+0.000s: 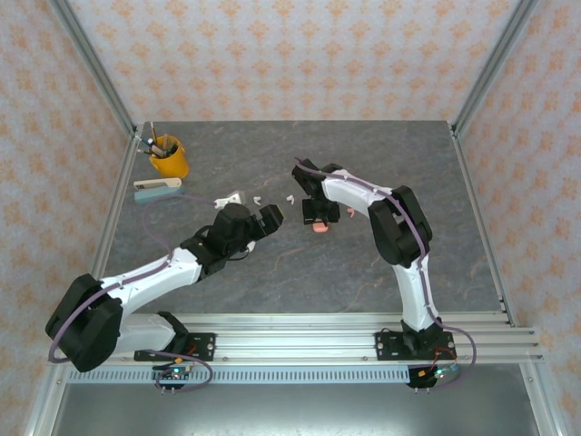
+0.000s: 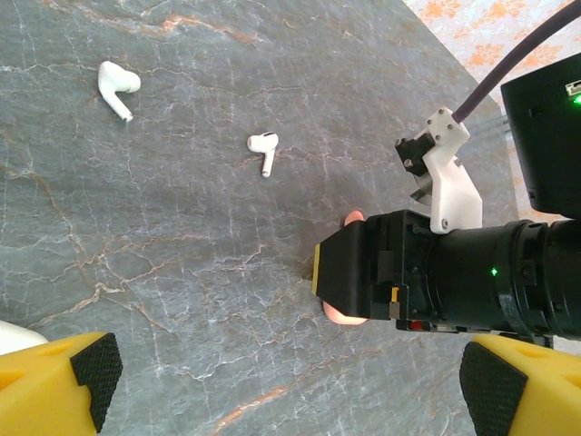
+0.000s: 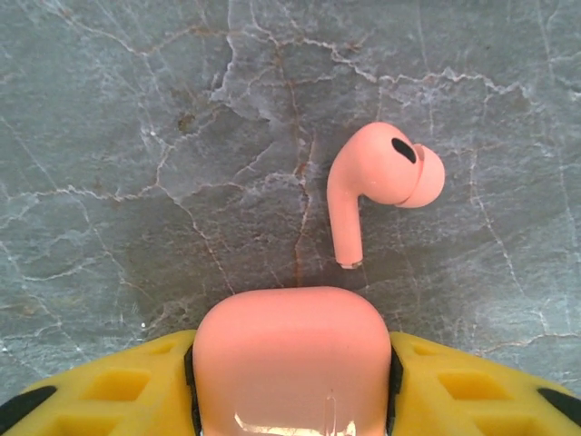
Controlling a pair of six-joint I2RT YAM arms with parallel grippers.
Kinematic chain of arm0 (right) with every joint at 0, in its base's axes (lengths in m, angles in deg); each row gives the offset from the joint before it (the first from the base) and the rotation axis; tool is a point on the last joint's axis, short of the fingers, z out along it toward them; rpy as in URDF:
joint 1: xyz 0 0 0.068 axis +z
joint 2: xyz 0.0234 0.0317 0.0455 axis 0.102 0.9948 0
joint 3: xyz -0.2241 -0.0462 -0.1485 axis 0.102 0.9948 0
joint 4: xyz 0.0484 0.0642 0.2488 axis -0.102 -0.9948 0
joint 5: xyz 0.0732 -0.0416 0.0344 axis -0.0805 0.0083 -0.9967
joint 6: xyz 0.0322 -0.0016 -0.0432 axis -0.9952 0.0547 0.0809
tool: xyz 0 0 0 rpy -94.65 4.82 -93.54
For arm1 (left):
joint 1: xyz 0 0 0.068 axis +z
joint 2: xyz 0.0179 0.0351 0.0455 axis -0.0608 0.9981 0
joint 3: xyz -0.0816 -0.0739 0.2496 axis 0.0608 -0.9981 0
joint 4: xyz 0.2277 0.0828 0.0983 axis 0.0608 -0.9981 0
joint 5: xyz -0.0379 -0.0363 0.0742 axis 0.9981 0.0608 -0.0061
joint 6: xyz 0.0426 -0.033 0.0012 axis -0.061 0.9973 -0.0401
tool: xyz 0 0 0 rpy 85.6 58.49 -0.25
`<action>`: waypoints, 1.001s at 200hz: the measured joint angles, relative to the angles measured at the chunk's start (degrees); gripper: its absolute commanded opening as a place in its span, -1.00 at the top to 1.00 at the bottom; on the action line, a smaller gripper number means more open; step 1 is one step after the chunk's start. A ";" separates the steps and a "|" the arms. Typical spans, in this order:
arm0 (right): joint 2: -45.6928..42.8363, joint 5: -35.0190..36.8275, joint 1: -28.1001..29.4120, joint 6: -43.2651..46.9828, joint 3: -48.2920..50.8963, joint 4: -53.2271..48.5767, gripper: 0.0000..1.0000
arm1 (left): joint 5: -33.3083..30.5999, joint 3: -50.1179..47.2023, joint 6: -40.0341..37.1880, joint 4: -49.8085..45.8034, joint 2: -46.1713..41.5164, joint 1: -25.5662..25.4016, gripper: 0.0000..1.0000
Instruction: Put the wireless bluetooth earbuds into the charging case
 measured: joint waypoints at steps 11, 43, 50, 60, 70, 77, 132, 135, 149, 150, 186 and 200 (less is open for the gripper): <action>-0.59 -0.02 0.04 0.74 0.79 0.74 0.05 | 0.00 0.00 0.00 -0.20 -0.28 0.00 -0.96; -2.89 -0.31 1.40 3.91 4.09 2.01 0.11 | -0.02 0.00 0.02 -0.44 -0.50 0.00 -0.96; -3.43 -0.66 2.14 4.52 4.87 1.97 0.11 | 0.00 0.00 0.02 -0.52 -0.50 0.00 -0.96; -4.15 -1.14 3.58 5.75 6.03 1.95 0.11 | 0.00 0.00 0.02 -0.55 -0.50 0.00 -0.96; -4.96 -1.53 5.27 6.93 7.04 1.81 0.11 | 0.00 0.00 0.04 -0.55 -0.50 0.00 -0.96; -5.51 -1.81 6.58 7.78 7.72 1.57 0.11 | 0.00 0.00 0.04 -0.57 -0.59 0.00 -0.96; -7.78 -0.48 11.61 12.02 11.10 -1.53 0.07 | 0.26 -0.22 0.00 -1.81 -1.88 -0.02 -0.97; -7.78 -0.22 11.65 12.02 11.13 -1.77 0.04 | 0.28 -0.22 0.00 -1.88 -1.88 -0.04 -0.97; -7.78 1.29 11.72 12.22 11.26 -2.38 -0.11 | 0.55 -0.28 0.02 -2.14 -1.88 -0.04 -0.97; -7.78 1.44 11.72 12.09 11.28 -2.49 -0.14 | 0.57 -0.28 0.02 -2.16 -1.88 -0.04 -0.96; -8.66 5.20 11.80 11.37 12.28 -3.61 -0.51 | 1.86 -0.48 0.00 -2.19 -1.88 -0.07 -0.96; -9.51 5.90 11.80 10.73 13.29 -3.91 -0.53 | 2.82 -0.48 0.00 -2.21 -1.88 -0.20 -0.96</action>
